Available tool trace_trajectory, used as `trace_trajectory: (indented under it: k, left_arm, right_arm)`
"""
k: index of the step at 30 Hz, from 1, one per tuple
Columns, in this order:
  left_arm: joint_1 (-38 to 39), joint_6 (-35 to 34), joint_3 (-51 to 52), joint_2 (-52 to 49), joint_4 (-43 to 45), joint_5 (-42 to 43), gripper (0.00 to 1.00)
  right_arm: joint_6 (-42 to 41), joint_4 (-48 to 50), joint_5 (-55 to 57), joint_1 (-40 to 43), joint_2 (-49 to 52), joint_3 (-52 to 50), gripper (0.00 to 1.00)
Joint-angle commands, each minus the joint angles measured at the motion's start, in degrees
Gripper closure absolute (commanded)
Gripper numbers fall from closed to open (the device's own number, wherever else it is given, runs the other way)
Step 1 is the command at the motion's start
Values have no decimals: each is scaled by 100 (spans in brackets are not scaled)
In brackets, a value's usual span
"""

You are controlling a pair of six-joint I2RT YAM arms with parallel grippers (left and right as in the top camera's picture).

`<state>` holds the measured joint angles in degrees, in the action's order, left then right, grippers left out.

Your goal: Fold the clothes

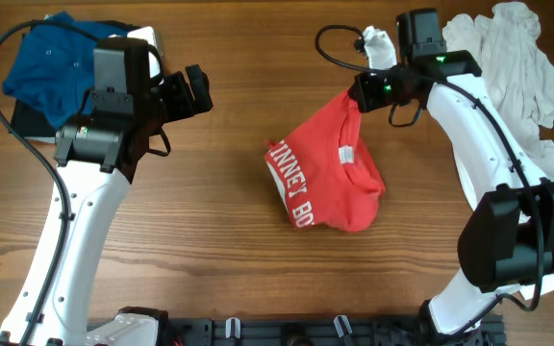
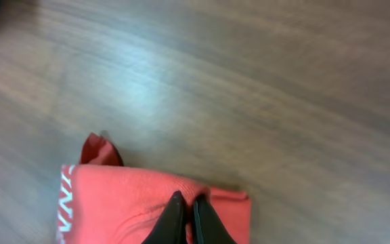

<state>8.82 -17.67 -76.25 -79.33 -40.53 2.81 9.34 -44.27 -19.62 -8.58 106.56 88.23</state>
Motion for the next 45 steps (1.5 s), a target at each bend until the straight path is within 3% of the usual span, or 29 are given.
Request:
trace_trajectory:
  k: [1, 2, 6, 8, 13, 20, 26, 35, 45]
  left_arm:
    - [-37, 98, -15, -35, 17, -101, 0]
    - [-37, 98, -15, -35, 17, -101, 0]
    - [-37, 98, -15, -35, 17, -101, 0]
    - [-37, 98, -15, -35, 20, -101, 0]
    - [-37, 98, -15, -35, 17, -101, 0]
    - [-37, 96, -15, -35, 15, -98, 0]
    - [-35, 98, -15, -42, 13, -98, 0]
    - [-35, 96, -15, -111, -55, -98, 0]
    - [-35, 92, -15, -275, -114, -72, 0]
  right_arm:
    - [116, -7, 638, -4, 81, 68, 23]
    - [-7, -81, 612, 4, 39, 79, 19]
    - [-588, -918, 385, 9, -131, 299, 18]
    - [-745, -1921, 155, 9, -245, 367, 18]
    - [-627, -2358, 160, -2, -227, -31, 20]
    - [-654, -2234, -57, -2, -227, -1246, 43]
    - [-848, -1659, -28, -2, -227, -1989, 47]
    - [-1434, -1652, 776, -2, -225, -2011, 60]
    - [-1856, -1709, 1235, 0, -216, -2048, 66]
